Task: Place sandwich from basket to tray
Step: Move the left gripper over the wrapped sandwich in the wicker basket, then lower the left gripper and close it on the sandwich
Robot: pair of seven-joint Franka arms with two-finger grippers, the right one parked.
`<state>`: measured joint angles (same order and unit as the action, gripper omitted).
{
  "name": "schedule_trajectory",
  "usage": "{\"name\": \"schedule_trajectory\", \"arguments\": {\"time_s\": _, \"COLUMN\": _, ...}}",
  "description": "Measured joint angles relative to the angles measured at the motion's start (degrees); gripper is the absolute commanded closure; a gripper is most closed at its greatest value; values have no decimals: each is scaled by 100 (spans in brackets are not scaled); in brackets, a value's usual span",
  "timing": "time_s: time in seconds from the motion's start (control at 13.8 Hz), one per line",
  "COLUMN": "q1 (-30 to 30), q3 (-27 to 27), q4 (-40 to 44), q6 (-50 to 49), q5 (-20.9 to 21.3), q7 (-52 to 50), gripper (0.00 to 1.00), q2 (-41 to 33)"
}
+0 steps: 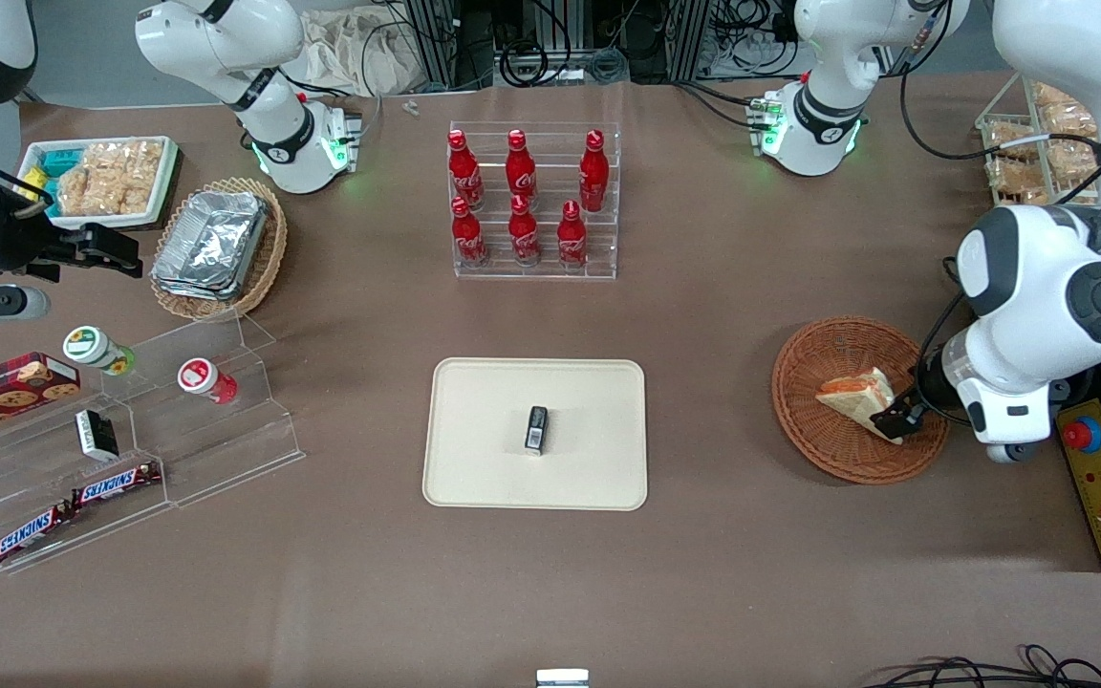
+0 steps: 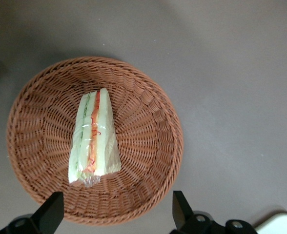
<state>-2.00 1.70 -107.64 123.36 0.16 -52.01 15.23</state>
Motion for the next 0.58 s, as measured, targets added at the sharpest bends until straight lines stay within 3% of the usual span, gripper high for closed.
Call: {"name": "schedule_trajectory", "arguments": {"time_s": 0.58, "q1": 145, "q3": -82, "q4": -1092, "q6": 760, "q5": -1, "q7": -90, "gripper": 0, "q2": -1}}
